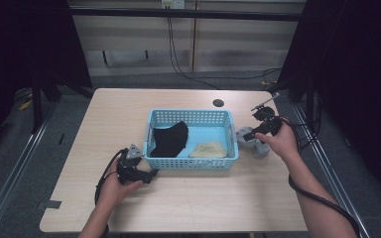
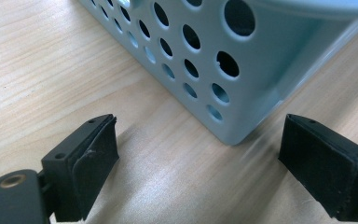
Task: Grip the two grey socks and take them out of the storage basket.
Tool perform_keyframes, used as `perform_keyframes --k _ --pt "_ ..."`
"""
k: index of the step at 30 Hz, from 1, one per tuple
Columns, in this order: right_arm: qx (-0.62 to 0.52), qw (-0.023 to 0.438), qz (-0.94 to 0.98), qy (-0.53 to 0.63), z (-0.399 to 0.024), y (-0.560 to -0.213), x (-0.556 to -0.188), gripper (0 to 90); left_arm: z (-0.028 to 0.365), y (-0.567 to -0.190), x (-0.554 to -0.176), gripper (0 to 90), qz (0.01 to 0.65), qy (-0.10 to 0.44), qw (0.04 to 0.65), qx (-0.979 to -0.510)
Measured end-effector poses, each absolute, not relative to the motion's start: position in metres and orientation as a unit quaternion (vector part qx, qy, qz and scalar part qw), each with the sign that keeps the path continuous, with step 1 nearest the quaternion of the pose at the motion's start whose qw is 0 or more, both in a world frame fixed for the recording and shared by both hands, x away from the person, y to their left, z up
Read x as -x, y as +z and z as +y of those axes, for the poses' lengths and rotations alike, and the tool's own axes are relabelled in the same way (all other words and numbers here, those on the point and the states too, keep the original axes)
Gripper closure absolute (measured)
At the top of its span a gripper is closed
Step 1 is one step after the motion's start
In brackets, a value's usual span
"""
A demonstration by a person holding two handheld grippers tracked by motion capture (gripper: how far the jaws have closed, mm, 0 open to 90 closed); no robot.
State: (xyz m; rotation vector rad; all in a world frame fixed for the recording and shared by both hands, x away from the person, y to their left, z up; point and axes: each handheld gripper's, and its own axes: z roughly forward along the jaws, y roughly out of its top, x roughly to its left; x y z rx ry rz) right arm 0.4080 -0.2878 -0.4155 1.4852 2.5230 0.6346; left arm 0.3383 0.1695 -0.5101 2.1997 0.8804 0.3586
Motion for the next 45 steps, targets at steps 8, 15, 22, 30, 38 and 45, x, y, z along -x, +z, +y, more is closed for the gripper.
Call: perform_keyframes --k 8,15,22,30,38,45 --pt "-0.499 0.073 0.828 0.246 -0.300 -0.427 -0.379 33.2 0.169 -0.510 -0.338 10.7 0.342 0.139 0.364 -0.855" --pt "-0.494 0.071 0.825 0.265 -0.311 -0.440 -0.351 30.0 0.169 -0.510 -0.338 10.7 0.342 0.139 0.364 -0.855" --pt "-0.488 0.077 0.826 0.272 -0.315 -0.452 -0.329 27.7 0.169 -0.510 -0.338 10.7 0.343 0.139 0.364 -0.855" --pt "-0.471 0.084 0.831 0.285 -0.309 -0.470 -0.309 24.6 0.169 -0.510 -0.338 10.7 0.343 0.139 0.365 -0.854" --pt "-0.459 0.112 0.830 0.296 -0.303 -0.495 -0.297 21.2 0.169 -0.510 -0.338 10.7 0.343 0.139 0.364 -0.854" --pt "-0.445 0.162 0.819 0.325 -0.300 -0.506 -0.286 14.1 0.169 -0.510 -0.338 10.7 0.343 0.139 0.365 -0.854"
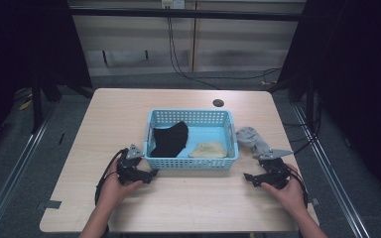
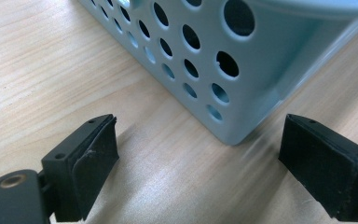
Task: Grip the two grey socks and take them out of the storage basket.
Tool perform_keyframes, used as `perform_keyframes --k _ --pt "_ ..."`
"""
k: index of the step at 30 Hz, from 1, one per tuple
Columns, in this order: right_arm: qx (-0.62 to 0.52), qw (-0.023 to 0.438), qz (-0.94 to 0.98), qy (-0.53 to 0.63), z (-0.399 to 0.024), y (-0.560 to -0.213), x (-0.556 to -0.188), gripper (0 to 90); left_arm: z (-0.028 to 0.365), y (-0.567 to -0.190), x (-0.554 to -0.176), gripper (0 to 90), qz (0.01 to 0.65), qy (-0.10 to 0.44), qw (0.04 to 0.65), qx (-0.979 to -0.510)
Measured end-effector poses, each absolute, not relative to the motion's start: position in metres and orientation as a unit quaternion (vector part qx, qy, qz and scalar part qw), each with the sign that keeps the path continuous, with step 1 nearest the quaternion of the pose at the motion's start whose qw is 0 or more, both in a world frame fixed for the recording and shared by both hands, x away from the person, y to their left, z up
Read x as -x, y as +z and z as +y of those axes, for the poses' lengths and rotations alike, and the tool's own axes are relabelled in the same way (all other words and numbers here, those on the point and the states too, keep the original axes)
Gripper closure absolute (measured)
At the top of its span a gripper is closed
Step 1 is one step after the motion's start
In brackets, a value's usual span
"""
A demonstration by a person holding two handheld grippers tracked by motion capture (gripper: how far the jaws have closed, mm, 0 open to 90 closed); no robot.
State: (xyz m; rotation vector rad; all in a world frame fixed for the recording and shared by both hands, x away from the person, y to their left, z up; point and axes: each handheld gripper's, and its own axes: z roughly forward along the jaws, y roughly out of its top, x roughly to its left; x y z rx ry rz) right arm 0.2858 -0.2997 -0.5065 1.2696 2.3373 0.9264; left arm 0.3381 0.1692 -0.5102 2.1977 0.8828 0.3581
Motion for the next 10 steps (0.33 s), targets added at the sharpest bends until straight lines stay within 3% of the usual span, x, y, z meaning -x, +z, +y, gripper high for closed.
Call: perform_keyframes --k 10 --pt "-0.442 0.176 0.807 0.350 -0.3019 -0.5119 -0.2825 13.9 0.1692 -0.5102 -0.3381 10.7 0.343 0.139 0.365 -0.854"
